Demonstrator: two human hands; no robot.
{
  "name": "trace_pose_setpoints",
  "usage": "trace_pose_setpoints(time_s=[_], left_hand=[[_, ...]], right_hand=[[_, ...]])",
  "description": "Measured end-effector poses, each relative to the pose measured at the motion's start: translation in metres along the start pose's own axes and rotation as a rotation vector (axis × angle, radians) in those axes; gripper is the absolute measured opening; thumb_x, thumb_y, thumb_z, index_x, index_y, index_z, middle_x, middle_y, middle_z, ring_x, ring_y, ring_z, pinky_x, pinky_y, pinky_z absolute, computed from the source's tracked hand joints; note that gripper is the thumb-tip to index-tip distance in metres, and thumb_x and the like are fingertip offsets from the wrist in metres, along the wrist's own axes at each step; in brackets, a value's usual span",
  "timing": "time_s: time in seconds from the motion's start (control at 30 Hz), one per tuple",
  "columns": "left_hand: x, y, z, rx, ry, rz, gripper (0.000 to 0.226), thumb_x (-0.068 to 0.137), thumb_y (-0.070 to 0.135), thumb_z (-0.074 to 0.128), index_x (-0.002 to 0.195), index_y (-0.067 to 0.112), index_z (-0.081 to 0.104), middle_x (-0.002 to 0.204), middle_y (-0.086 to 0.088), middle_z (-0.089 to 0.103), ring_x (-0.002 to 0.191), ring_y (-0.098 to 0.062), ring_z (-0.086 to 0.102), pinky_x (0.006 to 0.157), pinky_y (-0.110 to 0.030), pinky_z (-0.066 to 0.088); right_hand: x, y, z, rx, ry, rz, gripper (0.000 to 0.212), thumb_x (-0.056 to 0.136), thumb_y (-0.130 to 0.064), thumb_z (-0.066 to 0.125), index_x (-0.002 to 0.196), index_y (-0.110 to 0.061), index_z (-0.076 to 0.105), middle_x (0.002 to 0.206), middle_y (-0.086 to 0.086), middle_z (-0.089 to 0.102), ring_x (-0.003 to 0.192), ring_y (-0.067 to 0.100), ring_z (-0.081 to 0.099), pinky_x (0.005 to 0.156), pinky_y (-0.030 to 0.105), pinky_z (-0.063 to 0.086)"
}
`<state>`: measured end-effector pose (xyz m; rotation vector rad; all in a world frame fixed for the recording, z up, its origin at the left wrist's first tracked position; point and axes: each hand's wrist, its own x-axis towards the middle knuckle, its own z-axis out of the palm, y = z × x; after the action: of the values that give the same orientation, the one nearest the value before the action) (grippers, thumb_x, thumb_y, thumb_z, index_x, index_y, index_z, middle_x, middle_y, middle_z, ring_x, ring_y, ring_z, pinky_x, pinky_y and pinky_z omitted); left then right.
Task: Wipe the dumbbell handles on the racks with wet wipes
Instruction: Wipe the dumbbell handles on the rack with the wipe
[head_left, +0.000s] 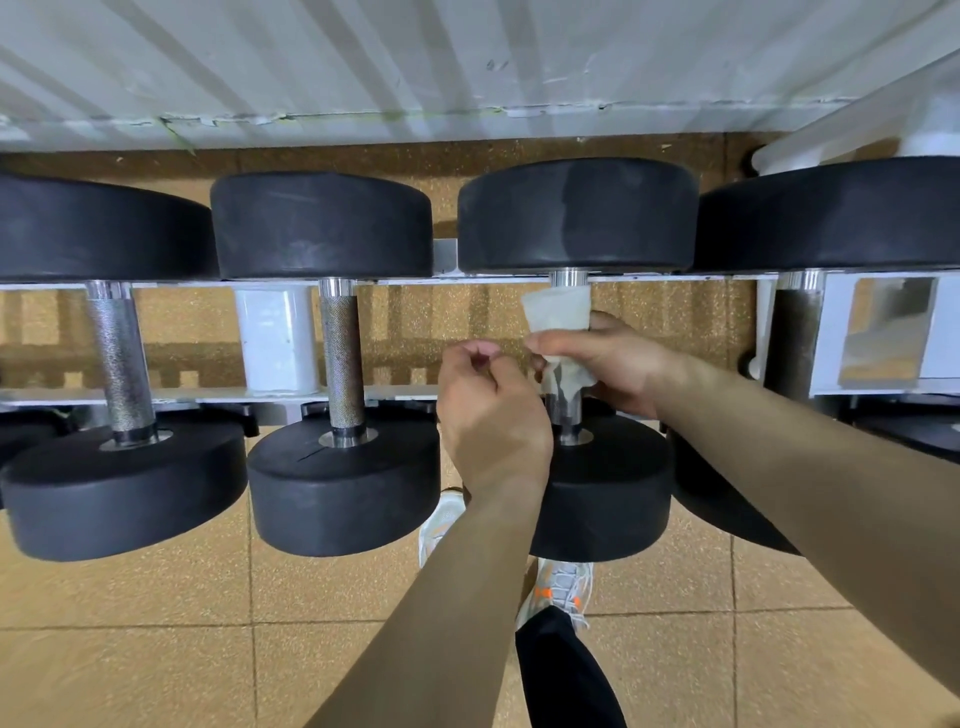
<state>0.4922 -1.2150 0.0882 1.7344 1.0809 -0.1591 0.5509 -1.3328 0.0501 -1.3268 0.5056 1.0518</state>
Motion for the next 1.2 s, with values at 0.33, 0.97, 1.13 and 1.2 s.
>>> trace_pose_setpoints(time_s=[0.33, 0.97, 1.13, 1.2], left_hand=[[0.005, 0.002, -0.001, 0.178, -0.326, -0.058, 0.033, 0.092, 0.050, 0.060, 0.123, 0.037, 0.055, 0.106, 0.023, 0.065, 0.095, -0.003, 0.062, 0.086, -0.030, 0.048], [0.048, 0.017, -0.017, 0.361, -0.658, 0.152, 0.019, 0.105, 0.022, 0.050, 0.091, 0.021, 0.063, 0.091, 0.001, 0.066, 0.093, -0.022, 0.063, 0.093, -0.039, 0.052], [0.036, 0.020, -0.034, 0.382, -0.893, 0.243, 0.018, 0.104, 0.021, 0.053, 0.093, 0.023, 0.066, 0.092, 0.006, 0.069, 0.090, -0.010, 0.063, 0.081, -0.029, 0.049], [0.030, 0.022, -0.030, 0.354, -0.890, 0.249, 0.020, 0.103, 0.020, 0.055, 0.087, 0.025, 0.066, 0.085, 0.010, 0.068, 0.085, -0.007, 0.063, 0.077, -0.027, 0.048]], right_hand=[[-0.031, 0.008, -0.005, -0.408, 0.515, -0.330, 0.031, 0.102, -0.029, 0.059, 0.080, -0.011, 0.073, 0.072, 0.013, 0.071, 0.063, 0.022, 0.063, 0.068, 0.036, 0.051], [-0.058, 0.015, -0.003, -0.135, 0.550, -0.262, 0.015, 0.088, -0.013, 0.074, 0.102, -0.018, 0.069, 0.090, 0.004, 0.076, 0.086, 0.024, 0.075, 0.079, 0.045, 0.062], [-0.053, 0.024, 0.011, -0.246, 0.512, -0.262, 0.009, 0.088, -0.014, 0.075, 0.089, -0.020, 0.069, 0.086, 0.006, 0.073, 0.078, 0.023, 0.073, 0.076, 0.047, 0.062], [-0.054, 0.026, 0.007, -0.246, 0.542, -0.239, 0.011, 0.091, -0.008, 0.070, 0.087, -0.017, 0.071, 0.080, 0.005, 0.074, 0.070, 0.019, 0.072, 0.074, 0.042, 0.063]])
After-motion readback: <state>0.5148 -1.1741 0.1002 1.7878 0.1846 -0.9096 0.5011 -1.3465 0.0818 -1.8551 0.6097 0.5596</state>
